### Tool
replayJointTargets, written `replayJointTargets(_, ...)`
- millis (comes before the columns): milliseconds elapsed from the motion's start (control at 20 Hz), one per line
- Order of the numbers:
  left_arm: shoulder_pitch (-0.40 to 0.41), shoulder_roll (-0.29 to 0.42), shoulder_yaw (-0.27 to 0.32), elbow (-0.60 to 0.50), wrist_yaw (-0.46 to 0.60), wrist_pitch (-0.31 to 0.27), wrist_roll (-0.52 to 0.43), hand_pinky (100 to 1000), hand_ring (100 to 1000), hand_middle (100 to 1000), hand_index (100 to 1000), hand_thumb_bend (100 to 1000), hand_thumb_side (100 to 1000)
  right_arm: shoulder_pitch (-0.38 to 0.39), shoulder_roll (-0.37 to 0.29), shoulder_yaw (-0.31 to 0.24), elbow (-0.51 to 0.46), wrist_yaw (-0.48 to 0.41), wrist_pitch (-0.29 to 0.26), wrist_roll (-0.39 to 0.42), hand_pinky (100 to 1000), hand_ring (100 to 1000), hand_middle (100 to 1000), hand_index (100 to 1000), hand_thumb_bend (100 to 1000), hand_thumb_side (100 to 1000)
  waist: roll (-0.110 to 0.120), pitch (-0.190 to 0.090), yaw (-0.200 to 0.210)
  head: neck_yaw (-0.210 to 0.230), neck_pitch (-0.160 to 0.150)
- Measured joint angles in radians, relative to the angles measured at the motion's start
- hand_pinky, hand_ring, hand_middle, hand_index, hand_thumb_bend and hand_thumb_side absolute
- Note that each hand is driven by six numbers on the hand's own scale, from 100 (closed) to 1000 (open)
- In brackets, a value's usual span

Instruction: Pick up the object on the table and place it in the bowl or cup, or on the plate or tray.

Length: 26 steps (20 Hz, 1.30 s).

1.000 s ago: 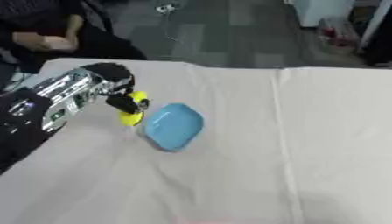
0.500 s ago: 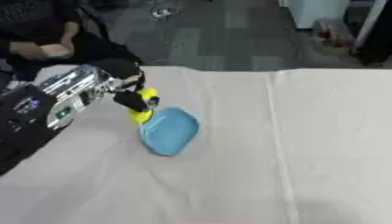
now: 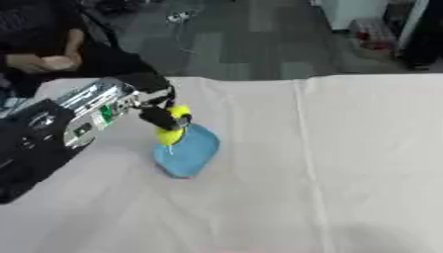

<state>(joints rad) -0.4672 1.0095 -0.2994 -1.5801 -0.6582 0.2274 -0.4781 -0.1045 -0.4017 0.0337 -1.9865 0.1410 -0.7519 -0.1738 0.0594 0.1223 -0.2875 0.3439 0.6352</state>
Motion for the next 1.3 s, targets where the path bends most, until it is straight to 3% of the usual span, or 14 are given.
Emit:
replayJointTargets(400, 0.004, -0.009, -0.022, 0.008, 0.074, 0.017, -0.015, 100, 100, 145, 445, 104, 828, -0.001, -0.005, -0.011, 0.0, -0.029, 0.003, 0.017, 150, 412, 467, 152, 100, 973, 0.0, 0.0, -0.003, 0.0, 0.0)
replayJointTargets(600, 0.011, -0.009, -0.034, 0.013, 0.106, 0.015, -0.038, 100, 100, 249, 498, 100, 857, -0.001, -0.005, -0.015, 0.0, -0.036, 0.002, 0.02, 150, 412, 466, 151, 100, 972, 0.0, 0.0, -0.003, -0.001, 0.0)
replayJointTargets(700, 0.015, -0.009, -0.038, 0.013, 0.111, 0.005, -0.043, 195, 221, 396, 552, 100, 879, -0.001, -0.005, -0.016, 0.0, -0.036, 0.001, 0.023, 151, 412, 467, 151, 100, 972, 0.0, 0.0, -0.003, -0.001, 0.0)
replayJointTargets(800, 0.019, -0.01, -0.041, 0.013, 0.114, -0.009, -0.041, 231, 284, 448, 571, 100, 893, -0.001, -0.005, -0.016, 0.0, -0.037, 0.002, 0.024, 151, 413, 466, 151, 100, 972, 0.0, 0.0, -0.003, -0.001, 0.0)
replayJointTargets(850, 0.019, -0.01, -0.041, 0.014, 0.115, -0.015, -0.037, 291, 391, 519, 606, 100, 929, -0.001, -0.005, -0.016, 0.0, -0.037, 0.002, 0.024, 151, 413, 466, 151, 100, 971, 0.0, 0.0, -0.003, -0.001, 0.0)
replayJointTargets(900, 0.019, -0.01, -0.041, 0.016, 0.115, -0.021, -0.032, 261, 341, 486, 591, 100, 909, -0.001, -0.005, -0.016, 0.0, -0.037, 0.002, 0.025, 151, 413, 466, 152, 100, 971, 0.0, 0.0, -0.003, -0.001, 0.0)
replayJointTargets(950, 0.019, -0.01, -0.041, 0.018, 0.115, -0.026, -0.027, 397, 551, 632, 662, 157, 937, -0.001, -0.005, -0.016, 0.0, -0.037, 0.002, 0.025, 151, 412, 466, 152, 100, 971, 0.0, 0.0, -0.003, -0.001, 0.0)
replayJointTargets(1000, 0.019, -0.01, -0.041, 0.02, 0.115, -0.03, -0.023, 418, 578, 653, 671, 173, 938, -0.001, -0.005, -0.016, 0.0, -0.039, 0.002, 0.025, 151, 412, 466, 152, 100, 971, 0.0, 0.0, -0.003, -0.001, 0.0)
replayJointTargets(1050, 0.02, -0.01, -0.041, 0.022, 0.114, -0.034, -0.02, 517, 683, 735, 713, 216, 976, -0.001, -0.005, -0.016, 0.0, -0.04, 0.002, 0.025, 151, 412, 466, 152, 100, 970, 0.0, 0.0, -0.003, -0.001, 0.0)
replayJointTargets(1200, 0.02, -0.01, -0.041, 0.028, 0.103, -0.04, -0.011, 642, 796, 819, 772, 297, 972, -0.001, -0.005, -0.017, 0.0, -0.042, 0.002, 0.025, 152, 413, 466, 153, 100, 969, 0.0, 0.0, -0.003, -0.001, 0.0)
replayJointTargets(1300, 0.02, -0.01, -0.04, 0.033, 0.087, -0.044, -0.002, 677, 823, 839, 790, 327, 965, -0.001, -0.005, -0.019, 0.0, -0.044, 0.001, 0.025, 152, 413, 466, 153, 100, 964, 0.0, 0.0, -0.003, -0.002, 0.0)
